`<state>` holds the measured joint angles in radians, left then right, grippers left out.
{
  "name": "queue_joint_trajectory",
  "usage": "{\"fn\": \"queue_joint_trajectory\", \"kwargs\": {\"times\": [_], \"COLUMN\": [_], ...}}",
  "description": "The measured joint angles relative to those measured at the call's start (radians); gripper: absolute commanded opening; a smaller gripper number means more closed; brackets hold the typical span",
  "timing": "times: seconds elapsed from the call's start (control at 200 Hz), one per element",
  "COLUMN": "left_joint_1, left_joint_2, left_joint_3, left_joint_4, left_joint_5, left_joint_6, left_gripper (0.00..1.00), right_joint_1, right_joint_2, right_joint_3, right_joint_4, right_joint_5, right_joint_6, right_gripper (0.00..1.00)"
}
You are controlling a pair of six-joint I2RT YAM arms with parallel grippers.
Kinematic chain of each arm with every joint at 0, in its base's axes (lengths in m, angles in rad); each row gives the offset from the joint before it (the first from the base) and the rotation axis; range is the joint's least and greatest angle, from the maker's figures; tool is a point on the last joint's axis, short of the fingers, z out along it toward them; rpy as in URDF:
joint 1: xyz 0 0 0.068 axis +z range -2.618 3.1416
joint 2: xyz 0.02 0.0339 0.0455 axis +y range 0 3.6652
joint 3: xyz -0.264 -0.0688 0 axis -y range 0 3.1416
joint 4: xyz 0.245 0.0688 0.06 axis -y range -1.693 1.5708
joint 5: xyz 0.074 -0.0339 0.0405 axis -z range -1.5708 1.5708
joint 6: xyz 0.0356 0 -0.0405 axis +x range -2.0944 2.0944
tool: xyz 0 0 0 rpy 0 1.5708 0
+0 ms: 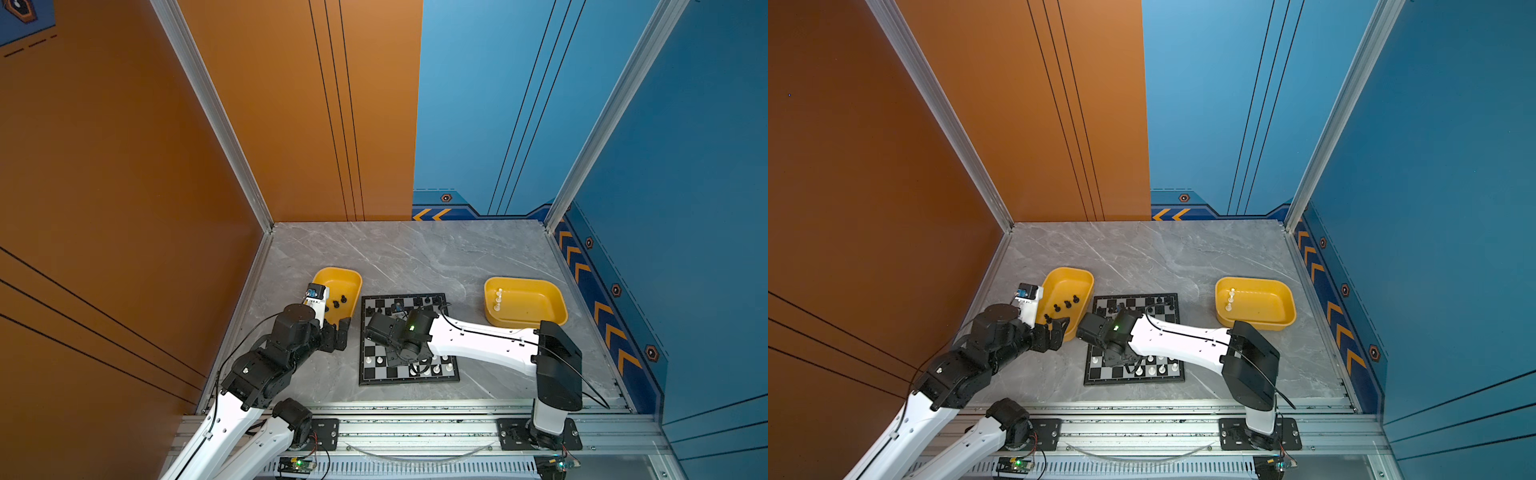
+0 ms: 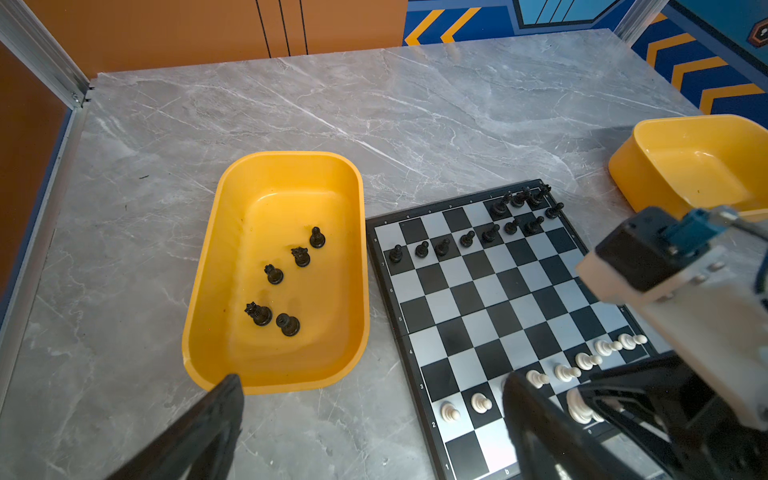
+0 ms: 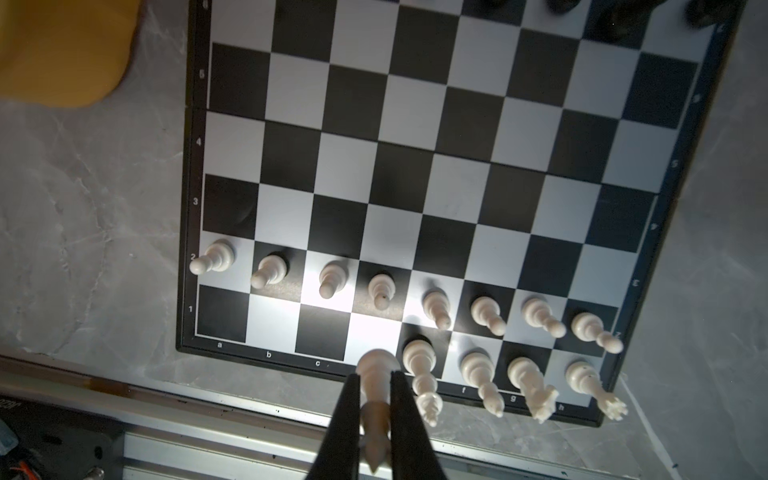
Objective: Set up the chess pieces on the board
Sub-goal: 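Carry the white piece toward the board while the left gripper lowers toward black pieces, then lower the white piece onto a nearest-row square and open the right gripper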
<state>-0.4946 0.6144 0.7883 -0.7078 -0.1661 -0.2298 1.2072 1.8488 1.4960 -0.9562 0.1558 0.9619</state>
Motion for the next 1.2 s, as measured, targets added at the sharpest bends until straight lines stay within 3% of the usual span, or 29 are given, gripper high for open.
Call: {"fn": "queue_joint_trajectory", "kwargs": {"times": [0.521,1.202], "left_joint_1": [0.005,0.005], "left_joint_2": [-0.035,-0.021], "left_joint_3": [-0.013,-0.013], "left_joint_4": [-0.010,-0.019], "left_joint_5": [0.003,0.003], "left_joint_6": [-0.014,-0.015], "left_gripper": [0.98,0.98], "right_joint_1": [0.023,0.010], "right_joint_2": [0.028,0.029], "right_joint_3": [-0.053,-0.117], "right_joint_4": [0.062,0.114], "right_joint_5": [-0.047,-0.021], "right_joint_6": [-0.003,-0.003], "right_gripper": [0.12,0.12]}}
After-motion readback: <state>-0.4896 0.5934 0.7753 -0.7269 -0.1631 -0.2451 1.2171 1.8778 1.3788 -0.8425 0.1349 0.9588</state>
